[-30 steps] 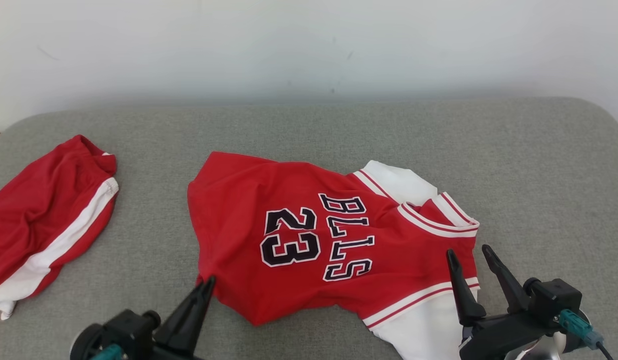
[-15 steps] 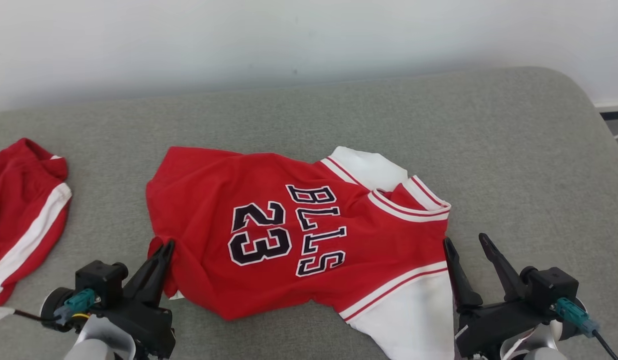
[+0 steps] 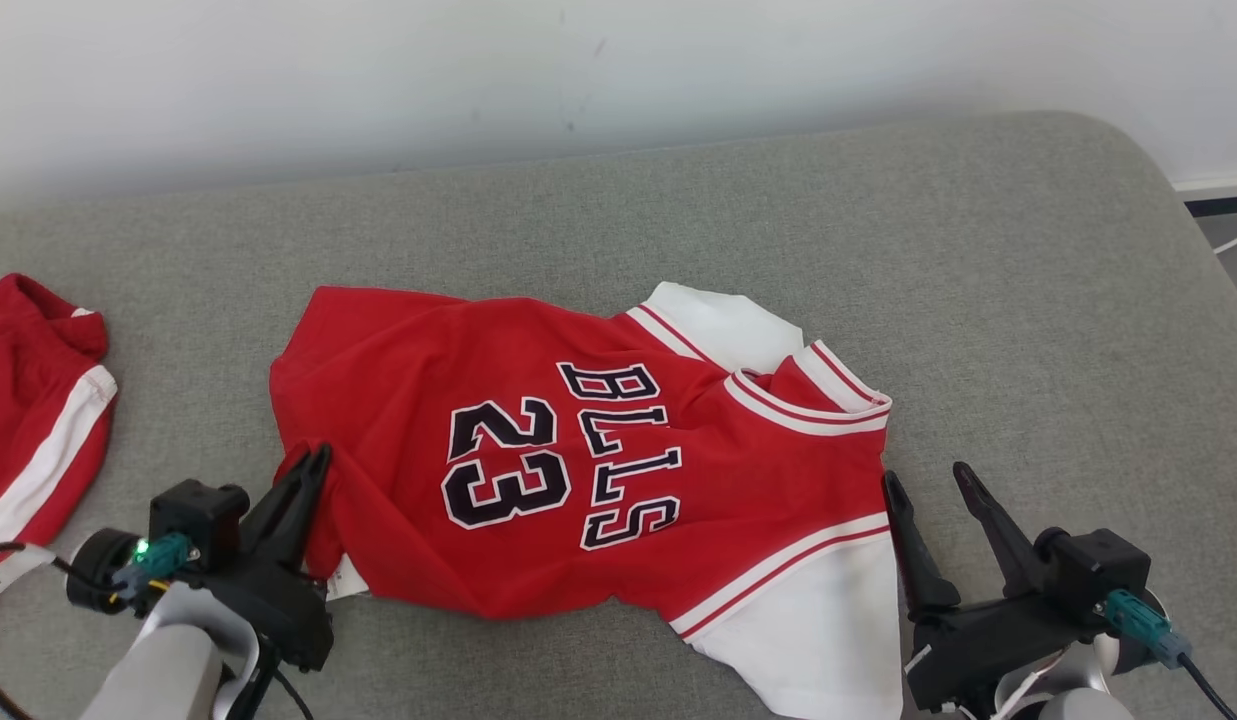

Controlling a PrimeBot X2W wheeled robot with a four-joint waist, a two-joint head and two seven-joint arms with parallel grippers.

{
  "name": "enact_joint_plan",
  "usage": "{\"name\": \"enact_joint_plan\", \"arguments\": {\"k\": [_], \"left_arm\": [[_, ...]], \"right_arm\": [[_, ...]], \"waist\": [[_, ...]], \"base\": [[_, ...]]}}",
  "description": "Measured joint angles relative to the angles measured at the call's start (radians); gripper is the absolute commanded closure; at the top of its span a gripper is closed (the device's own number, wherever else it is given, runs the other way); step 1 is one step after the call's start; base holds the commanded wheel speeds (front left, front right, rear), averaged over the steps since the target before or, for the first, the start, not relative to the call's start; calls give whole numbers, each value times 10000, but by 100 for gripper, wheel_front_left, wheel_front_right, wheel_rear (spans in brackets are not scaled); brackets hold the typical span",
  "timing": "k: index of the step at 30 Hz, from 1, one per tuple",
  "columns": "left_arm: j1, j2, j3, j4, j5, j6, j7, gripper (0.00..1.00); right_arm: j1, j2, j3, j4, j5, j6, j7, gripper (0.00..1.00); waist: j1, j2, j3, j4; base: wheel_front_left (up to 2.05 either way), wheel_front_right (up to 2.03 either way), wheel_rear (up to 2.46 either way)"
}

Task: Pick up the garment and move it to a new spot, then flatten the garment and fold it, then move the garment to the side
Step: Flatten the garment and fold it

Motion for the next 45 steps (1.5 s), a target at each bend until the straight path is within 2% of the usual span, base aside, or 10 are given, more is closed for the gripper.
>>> {"name": "enact_joint_plan", "arguments": {"k": [11,16,17,18,19,20,27,32,39,45], "left_arm": [[-1767,109,-556,1762,497,-472,-123,100],[-2079,105,-462,2107,481,-489,-123,100],[-2083,107,-424,2138,483,-491,-123,85],[-2079,102,-353,2138,487,-516,-123,85],[-2071,92,-249,2084,502,-491,-123,73],[-2040,79,-144,2013,525,-449,-123,0],[-932,-236,803,949,587,-12,-134,0],[177,-550,1542,-458,677,238,-134,0],[1396,-865,1693,-1498,1118,232,-134,0],[1731,-968,1712,-1478,1266,88,-134,0]], "right_arm": [[-246,-67,159,-4,0,0,67,0],[-313,-82,144,-23,-4,0,73,0],[-317,-81,136,-25,-25,0,75,0],[-316,-79,119,-23,-27,0,75,0],[-316,-79,98,-19,-27,0,73,0],[-314,-79,92,-10,-29,0,73,0],[-176,-69,81,94,-19,0,65,0],[-67,-17,102,119,-12,0,73,0],[96,-25,63,132,23,0,77,0],[97,-8,159,128,48,0,88,0]], "waist": [[-1,0,277,-193],[-1,1,432,-321],[0,0,447,-337],[0,0,450,-341],[0,0,443,-332],[0,0,425,-317],[-1,0,161,-107],[-2,0,-75,105],[-3,-2,-305,410],[-3,-2,-405,590]], "base": [[0,0,0],[0,0,0],[0,0,0],[0,0,0],[0,0,0],[0,0,0],[0,0,0],[0,0,0],[0,0,0],[0,0,0]]}}
